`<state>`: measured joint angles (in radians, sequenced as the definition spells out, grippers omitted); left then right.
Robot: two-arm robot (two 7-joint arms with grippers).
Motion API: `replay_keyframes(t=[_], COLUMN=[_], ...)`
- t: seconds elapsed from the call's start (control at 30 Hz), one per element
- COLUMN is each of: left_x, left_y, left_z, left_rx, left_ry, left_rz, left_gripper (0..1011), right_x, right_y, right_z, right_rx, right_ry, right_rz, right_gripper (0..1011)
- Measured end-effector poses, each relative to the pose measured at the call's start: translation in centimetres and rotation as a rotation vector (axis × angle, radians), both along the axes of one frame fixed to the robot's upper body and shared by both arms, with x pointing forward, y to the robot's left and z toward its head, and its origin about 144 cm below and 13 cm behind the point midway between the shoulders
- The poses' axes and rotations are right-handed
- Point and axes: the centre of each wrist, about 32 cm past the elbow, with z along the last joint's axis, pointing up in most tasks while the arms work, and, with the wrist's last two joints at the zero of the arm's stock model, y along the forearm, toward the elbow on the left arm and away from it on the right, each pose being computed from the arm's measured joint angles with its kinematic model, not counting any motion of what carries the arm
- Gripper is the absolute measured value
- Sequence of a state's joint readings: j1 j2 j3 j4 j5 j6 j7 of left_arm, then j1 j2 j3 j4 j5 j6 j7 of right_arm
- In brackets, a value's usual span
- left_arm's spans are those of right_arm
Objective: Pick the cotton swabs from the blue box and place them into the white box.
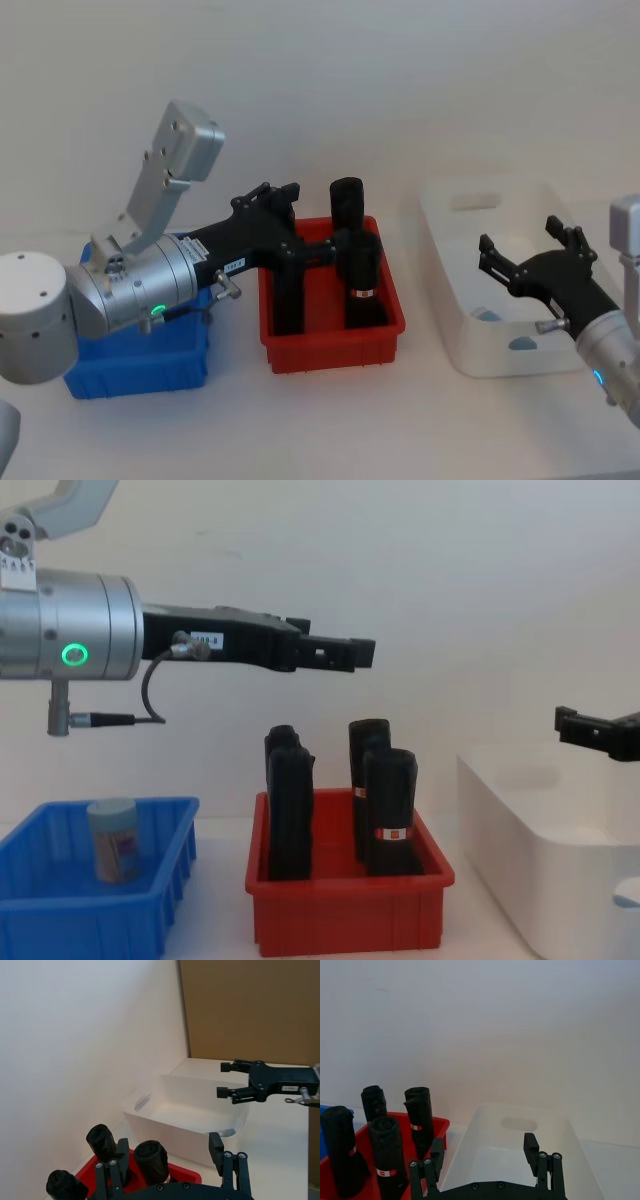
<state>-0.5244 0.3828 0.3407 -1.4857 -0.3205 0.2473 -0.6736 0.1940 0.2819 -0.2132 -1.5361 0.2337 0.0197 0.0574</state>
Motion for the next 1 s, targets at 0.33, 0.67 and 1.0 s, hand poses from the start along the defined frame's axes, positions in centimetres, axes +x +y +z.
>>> replay_keyframes(t=[0.33,0.67,1.0], left_x=[-1.3,-2.7,-4.2], left_y=[-1.0,-2.0,-3.0], left_z=[-2.0,-3.9,-5.7], left_rx=[0.003,-0.001,-0.010], left_ry=[-0.033,-0.066,-0.098], left_rz=[0.092,0.184,0.271], left_gripper=[1004,1004,1004], right_x=[-3.1,-5.5,-6.3], right_y=[0.4,0.8,1.0], right_z=[-0.3,-0.3,-0.3], right_rx=[0.015,0.030,0.036], right_ry=[0.011,0.021,0.026], right_rz=[0.044,0.081,0.094], right_gripper=[1001,1001,1001])
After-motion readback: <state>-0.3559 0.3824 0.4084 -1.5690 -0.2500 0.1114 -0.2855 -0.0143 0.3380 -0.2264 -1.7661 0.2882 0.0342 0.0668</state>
